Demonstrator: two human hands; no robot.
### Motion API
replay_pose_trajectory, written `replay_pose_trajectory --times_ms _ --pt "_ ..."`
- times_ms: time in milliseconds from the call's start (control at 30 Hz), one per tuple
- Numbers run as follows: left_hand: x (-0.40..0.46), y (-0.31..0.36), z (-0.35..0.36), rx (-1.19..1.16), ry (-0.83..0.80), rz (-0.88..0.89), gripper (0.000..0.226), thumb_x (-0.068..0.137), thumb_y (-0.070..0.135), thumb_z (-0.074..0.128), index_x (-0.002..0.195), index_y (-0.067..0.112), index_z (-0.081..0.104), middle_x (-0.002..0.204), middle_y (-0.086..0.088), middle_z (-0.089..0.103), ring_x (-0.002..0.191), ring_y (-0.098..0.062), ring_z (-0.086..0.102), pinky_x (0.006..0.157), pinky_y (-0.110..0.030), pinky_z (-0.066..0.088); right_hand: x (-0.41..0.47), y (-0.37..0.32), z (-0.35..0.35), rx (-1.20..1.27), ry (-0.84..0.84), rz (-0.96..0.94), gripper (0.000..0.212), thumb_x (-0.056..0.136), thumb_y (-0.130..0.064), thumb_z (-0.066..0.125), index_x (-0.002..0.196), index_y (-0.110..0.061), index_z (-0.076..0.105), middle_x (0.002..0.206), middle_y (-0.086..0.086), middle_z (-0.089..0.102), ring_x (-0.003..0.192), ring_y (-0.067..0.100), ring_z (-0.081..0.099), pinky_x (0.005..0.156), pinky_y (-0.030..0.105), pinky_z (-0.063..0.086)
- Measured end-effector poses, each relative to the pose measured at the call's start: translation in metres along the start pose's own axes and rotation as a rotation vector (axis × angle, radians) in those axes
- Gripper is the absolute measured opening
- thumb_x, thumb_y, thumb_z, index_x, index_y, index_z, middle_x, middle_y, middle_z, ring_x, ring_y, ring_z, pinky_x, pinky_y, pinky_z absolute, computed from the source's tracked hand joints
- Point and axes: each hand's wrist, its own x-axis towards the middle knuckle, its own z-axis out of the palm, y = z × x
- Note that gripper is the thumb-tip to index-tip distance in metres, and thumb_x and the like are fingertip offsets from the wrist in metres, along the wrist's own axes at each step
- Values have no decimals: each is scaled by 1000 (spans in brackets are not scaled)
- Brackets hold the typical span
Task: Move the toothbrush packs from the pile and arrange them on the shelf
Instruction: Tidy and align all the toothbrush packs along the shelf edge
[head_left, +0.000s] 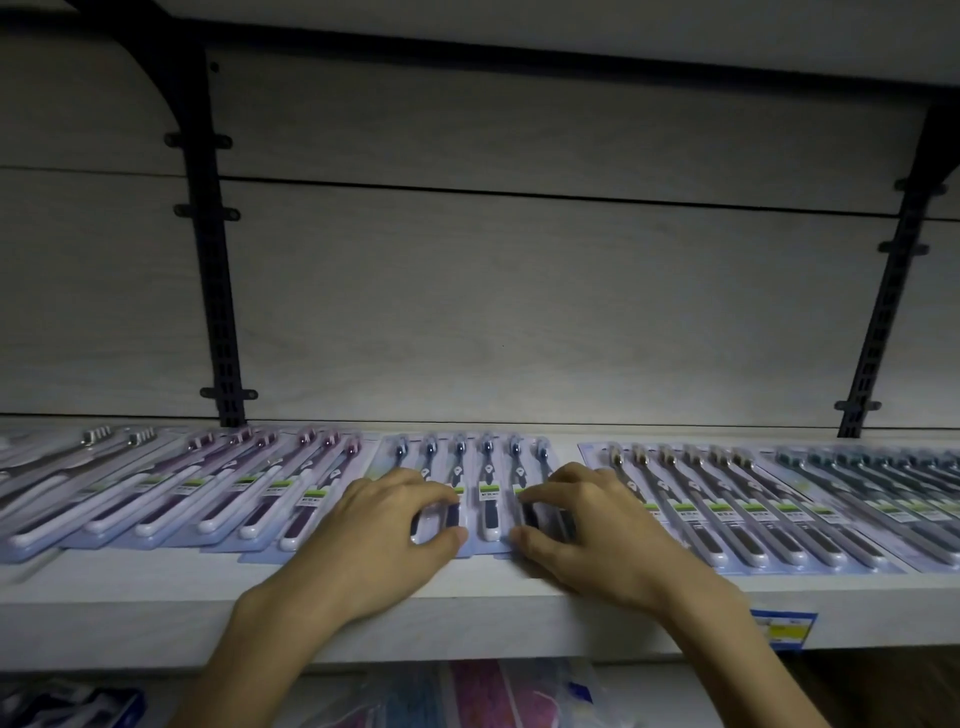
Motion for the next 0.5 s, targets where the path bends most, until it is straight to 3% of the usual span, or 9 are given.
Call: replay_pose_trajectory --times_ms 200,267,333,400,500 --pt "-5 8 -1 -23 19 -12 34 86 55 53 117 41 55 109 22 45 94 -4 44 80 -23 36 2 3 1 40 -8 9 41 87 -56 51 120 -32 57 119 -7 51 113 17 44 94 29 38" --pt "-5 10 -1 -26 14 -24 35 86 56 51 118 41 54 108 22 43 96 -4 42 82 -24 36 5 2 2 16 -14 3 46 89 -57 47 128 -33 52 132 -6 46 121 18 42 101 31 34" --pt "-5 11 -1 -38 14 -29 36 88 55 49 122 42 52 110 21 42 98 -2 39 84 -23 35 8 0 5 10 -49 -3 53 93 -56 41 142 -37 36 151 -4 32 137 19 31 113 34 24" --pt "-6 14 1 -54 10 -30 40 91 53 46 129 44 45 119 21 39 98 -3 39 84 -23 35 13 -4 8 31 -101 -11 54 96 -53 34 147 -40 24 157 -4 23 144 17 19 118 36 16" --pt "-8 17 2 -33 9 -31 39 95 46 40 133 43 46 133 23 35 121 -7 40 96 -27 37 21 -7 12 74 -190 -22 46 99 -41 31 145 -36 34 155 -3 30 142 15 25 117 34 18"
